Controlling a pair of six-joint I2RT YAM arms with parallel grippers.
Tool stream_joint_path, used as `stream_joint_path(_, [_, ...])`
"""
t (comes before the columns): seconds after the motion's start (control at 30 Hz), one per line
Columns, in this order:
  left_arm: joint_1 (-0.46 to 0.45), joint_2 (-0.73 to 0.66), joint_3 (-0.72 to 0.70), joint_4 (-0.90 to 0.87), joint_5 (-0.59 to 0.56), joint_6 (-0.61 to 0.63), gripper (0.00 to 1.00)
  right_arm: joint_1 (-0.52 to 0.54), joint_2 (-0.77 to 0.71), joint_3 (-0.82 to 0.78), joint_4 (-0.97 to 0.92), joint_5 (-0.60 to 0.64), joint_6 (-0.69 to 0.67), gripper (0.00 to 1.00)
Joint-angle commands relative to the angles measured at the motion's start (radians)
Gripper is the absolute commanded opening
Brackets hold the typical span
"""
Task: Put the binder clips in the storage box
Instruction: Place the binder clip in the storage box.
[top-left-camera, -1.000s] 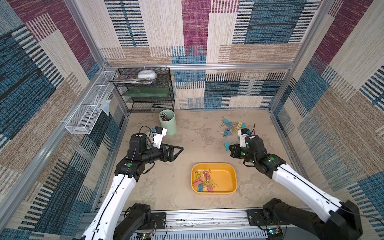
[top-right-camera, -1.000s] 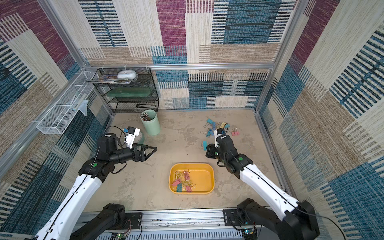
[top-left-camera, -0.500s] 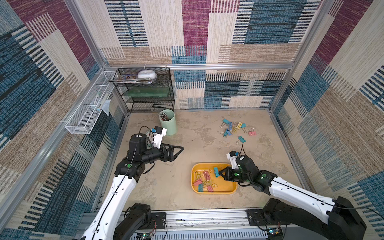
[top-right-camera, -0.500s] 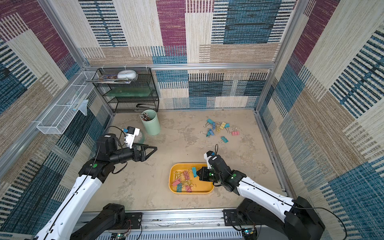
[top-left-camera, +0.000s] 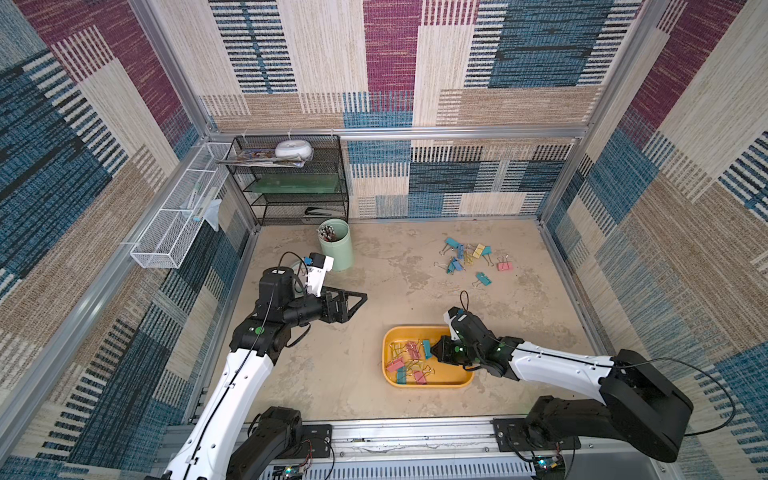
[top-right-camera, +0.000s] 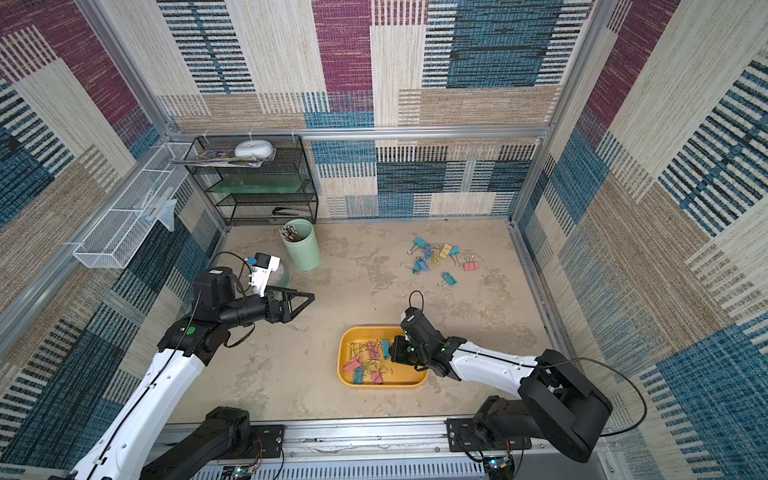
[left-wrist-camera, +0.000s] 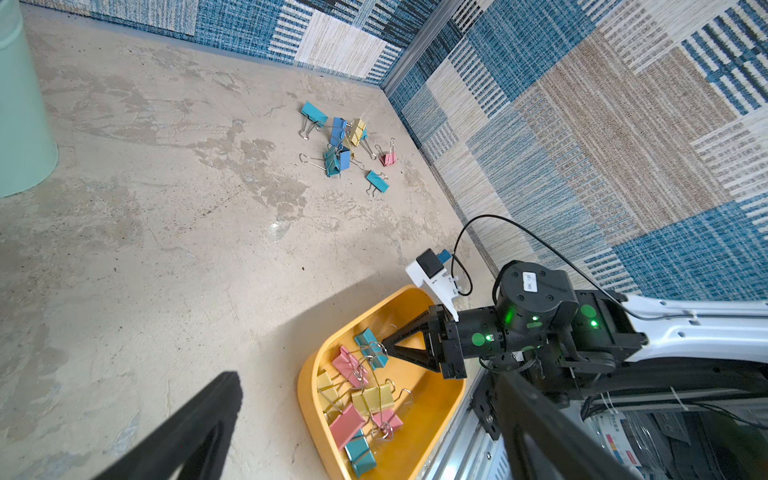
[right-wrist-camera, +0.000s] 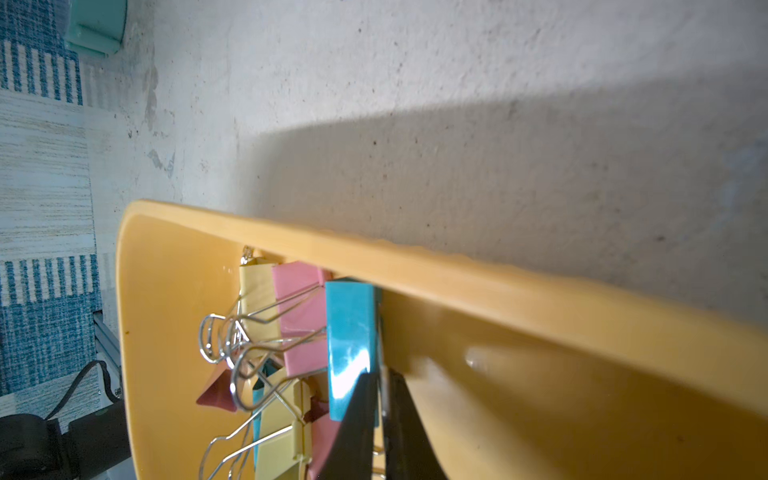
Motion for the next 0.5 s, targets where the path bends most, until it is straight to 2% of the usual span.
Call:
stream_joint_path(0.0, [0.001, -0.002, 0.001, 0.009, 0.007, 0.014, 1.0, 0.008, -0.004, 0.002, -0.006, 0.035, 0.007, 0.25])
stream_joint_path(0.33, [0.001, -0.005, 0.001, 0.01, 0.011, 0.014, 1.0, 0.014, -0.132, 0.074, -0.201, 0.14, -0.025, 0.58])
stream_joint_path(0.47, [0.001, -0.005, 0.001, 0.009, 0.012, 0.012, 0.99, 0.014, -0.201, 0.166, -0.304, 0.25, -0.073, 0.68])
